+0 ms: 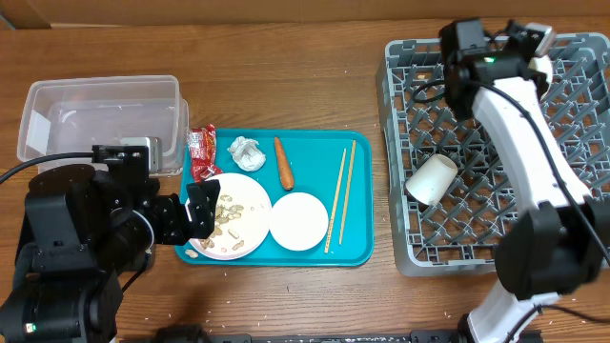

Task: Sort waste into correct bins and load items into the dishwasher
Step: 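Release the white bowl upright in the rack and lift the right gripper, then reach the right gripper to the pink bowl and grasp its rim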

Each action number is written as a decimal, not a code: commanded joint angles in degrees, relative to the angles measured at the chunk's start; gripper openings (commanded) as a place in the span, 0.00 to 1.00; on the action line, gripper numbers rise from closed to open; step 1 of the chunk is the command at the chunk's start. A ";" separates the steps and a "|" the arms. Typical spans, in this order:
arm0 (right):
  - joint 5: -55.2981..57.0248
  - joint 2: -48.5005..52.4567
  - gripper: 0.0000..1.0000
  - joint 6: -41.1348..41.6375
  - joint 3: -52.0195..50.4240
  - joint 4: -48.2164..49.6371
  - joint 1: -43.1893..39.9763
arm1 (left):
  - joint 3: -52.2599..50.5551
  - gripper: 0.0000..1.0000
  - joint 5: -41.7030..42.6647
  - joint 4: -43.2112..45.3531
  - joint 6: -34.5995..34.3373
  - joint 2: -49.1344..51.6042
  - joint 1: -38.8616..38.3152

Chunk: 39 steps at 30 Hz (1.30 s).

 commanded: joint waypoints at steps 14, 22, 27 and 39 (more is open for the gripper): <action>3.78 11.28 0.04 0.52 -0.07 -2.51 1.18 | 0.96 1.00 -0.37 0.04 1.51 0.17 0.31; 2.95 11.32 0.04 0.55 -0.09 -3.17 5.11 | 0.96 1.00 -0.37 0.07 1.51 0.17 0.31; 2.47 11.32 0.06 0.96 -0.09 -4.02 7.56 | 0.96 1.00 -0.37 0.04 1.51 0.17 0.31; -10.95 7.65 0.71 3.96 6.86 -12.63 12.50 | 0.96 1.00 -0.37 0.04 1.51 0.17 0.31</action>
